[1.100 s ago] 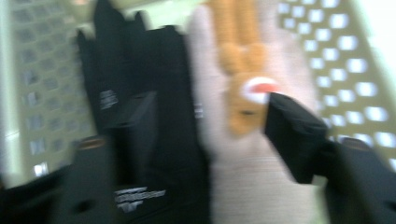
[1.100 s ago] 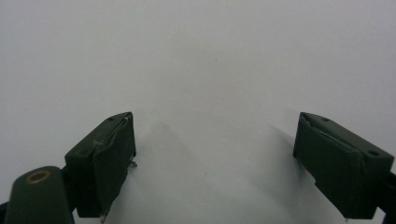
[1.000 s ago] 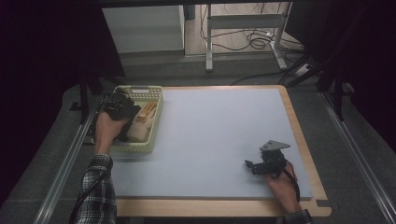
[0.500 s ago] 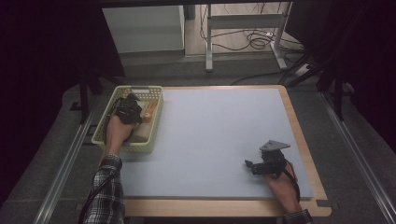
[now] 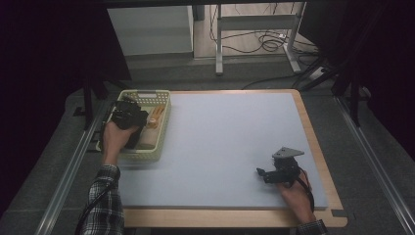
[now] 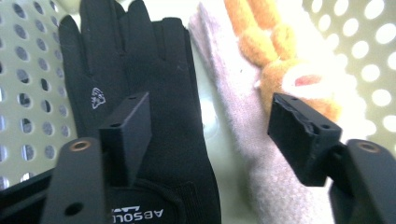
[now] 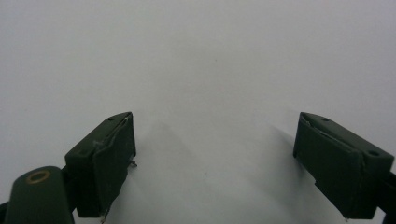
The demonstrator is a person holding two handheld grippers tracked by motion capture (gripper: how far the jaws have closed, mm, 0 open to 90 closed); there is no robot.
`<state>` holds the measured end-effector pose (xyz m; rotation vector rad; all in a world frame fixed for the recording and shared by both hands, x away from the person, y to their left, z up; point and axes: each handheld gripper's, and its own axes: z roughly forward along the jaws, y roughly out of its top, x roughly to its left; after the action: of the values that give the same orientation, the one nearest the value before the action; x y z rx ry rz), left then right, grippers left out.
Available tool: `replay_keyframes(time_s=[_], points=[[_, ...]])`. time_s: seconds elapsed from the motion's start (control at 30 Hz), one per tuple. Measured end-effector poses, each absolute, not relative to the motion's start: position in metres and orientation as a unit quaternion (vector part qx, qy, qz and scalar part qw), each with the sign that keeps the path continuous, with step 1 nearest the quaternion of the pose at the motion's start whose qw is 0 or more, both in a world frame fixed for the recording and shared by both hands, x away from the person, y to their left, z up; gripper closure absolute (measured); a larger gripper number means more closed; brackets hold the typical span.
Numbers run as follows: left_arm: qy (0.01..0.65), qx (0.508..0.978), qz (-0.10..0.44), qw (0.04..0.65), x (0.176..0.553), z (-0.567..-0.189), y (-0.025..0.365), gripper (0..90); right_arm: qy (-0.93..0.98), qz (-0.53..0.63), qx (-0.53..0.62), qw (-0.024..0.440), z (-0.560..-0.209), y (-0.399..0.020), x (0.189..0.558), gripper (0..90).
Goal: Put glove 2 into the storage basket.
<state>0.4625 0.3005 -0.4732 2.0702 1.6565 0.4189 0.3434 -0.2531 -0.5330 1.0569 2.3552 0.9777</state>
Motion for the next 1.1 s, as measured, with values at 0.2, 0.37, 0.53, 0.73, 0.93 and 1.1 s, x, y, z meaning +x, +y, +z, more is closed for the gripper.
replay_keyframes(time_s=[0.2, 0.37, 0.53, 0.73, 0.93, 1.1], points=[[0.598, 0.743, 0.155, 0.259, 0.454, -0.464, 0.307, 21.2, 0.838, 0.348, 0.376, 0.19, -0.533, -0.253, 0.343, 12.7], [0.594, 0.742, 0.15, 0.272, 0.447, -0.463, 0.31, 16.8, 0.838, 0.348, 0.376, 0.189, -0.533, -0.253, 0.343, 12.7], [0.592, 0.738, 0.141, 0.292, 0.44, -0.463, 0.315, 12.1, 0.838, 0.348, 0.376, 0.19, -0.533, -0.253, 0.343, 12.7], [0.582, 0.737, 0.132, 0.317, 0.429, -0.464, 0.316, 8.2, 0.838, 0.348, 0.376, 0.19, -0.533, -0.253, 0.343, 12.7], [0.563, 0.746, 0.136, 0.329, 0.416, -0.463, 0.31, 4.8, 0.838, 0.347, 0.376, 0.19, -0.533, -0.253, 0.343, 12.7], [0.545, 0.753, 0.143, 0.34, 0.405, -0.46, 0.305, 3.6, 0.838, 0.346, 0.376, 0.19, -0.533, -0.253, 0.343, 12.7]])
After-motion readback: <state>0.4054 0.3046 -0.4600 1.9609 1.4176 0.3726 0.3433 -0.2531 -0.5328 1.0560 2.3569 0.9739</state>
